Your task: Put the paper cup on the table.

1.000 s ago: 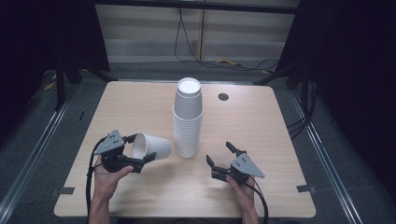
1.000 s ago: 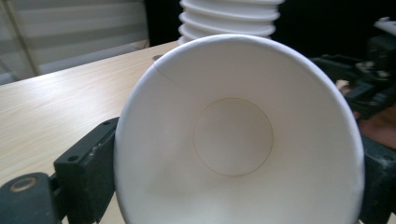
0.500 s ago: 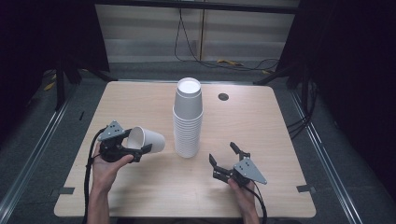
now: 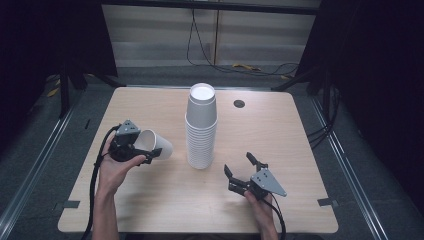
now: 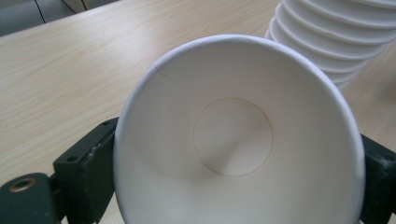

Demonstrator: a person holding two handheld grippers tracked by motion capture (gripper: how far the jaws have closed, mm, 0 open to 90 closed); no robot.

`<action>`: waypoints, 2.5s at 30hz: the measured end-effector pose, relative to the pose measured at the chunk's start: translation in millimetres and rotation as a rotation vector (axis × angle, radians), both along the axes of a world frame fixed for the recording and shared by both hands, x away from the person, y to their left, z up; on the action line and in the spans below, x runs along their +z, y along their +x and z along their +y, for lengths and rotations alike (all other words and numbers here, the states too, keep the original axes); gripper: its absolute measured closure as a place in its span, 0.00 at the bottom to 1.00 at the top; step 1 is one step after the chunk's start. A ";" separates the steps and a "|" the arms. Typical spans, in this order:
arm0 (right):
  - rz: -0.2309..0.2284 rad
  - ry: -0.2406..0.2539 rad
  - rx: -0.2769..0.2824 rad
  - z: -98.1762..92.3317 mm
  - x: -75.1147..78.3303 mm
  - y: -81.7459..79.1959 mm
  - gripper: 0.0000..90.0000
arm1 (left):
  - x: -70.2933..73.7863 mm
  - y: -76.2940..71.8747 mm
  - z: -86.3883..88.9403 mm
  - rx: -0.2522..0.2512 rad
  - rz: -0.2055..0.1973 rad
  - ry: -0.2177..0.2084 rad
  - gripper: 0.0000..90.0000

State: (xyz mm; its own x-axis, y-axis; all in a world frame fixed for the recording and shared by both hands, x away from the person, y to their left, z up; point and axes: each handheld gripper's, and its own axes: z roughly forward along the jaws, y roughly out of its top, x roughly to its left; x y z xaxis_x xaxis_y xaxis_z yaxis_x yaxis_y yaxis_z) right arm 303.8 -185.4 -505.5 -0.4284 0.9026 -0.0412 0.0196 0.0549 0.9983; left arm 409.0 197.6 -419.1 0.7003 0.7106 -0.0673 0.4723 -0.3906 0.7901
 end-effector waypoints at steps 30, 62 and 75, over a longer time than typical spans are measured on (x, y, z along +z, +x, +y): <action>0.011 0.004 -0.017 0.2 0.2 0.1 0.15 | -4.5 35.5 -34.0 -0.066 0.192 0.379 0.09; 0.010 0.003 -0.037 1.2 0.2 0.1 0.15 | -29.7 44.0 -35.8 -0.046 0.216 0.358 0.07; 0.010 0.001 -0.033 1.4 0.3 0.2 0.15 | -41.1 33.5 -20.7 0.001 0.128 0.252 0.10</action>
